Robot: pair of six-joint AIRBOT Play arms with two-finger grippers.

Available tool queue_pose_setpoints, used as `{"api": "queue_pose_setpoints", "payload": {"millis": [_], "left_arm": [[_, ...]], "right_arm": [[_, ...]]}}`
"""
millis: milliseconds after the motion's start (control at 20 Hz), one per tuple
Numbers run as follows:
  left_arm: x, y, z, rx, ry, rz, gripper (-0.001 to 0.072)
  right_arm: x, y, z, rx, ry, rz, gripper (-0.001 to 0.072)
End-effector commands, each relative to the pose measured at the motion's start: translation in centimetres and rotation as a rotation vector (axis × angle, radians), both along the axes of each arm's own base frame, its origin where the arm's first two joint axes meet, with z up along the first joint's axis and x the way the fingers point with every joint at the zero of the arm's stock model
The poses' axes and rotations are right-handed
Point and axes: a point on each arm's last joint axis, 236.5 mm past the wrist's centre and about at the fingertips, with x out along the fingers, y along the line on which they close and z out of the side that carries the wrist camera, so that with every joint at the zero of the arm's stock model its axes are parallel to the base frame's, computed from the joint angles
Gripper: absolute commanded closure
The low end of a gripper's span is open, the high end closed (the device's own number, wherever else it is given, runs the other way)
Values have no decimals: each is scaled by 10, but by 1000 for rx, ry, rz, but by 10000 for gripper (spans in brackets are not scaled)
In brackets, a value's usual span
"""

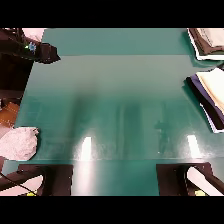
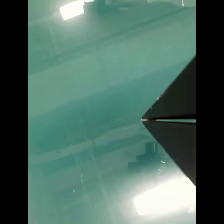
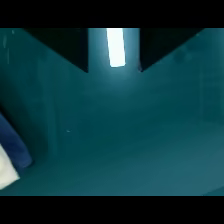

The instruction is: Fold the shirts.

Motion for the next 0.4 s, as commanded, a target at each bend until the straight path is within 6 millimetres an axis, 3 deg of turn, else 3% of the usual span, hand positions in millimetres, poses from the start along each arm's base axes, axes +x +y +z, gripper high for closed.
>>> {"api": "queue_pose_setpoints", "payload": {"millis": [0, 50, 200, 350], "left_arm": [[3, 0, 3, -4, -15, 4, 678], [3, 0, 3, -4, -15, 4, 678], [3, 0, 3, -4, -15, 4, 678], [3, 0, 3, -4, -15, 4, 679]], "right_arm": [[8, 63, 8, -27, -42, 157, 630], [9, 74, 9, -28, -49, 183, 695], [14, 90, 15, -31, -81, 215, 695], [13, 93, 14, -29, -79, 221, 695]]}}
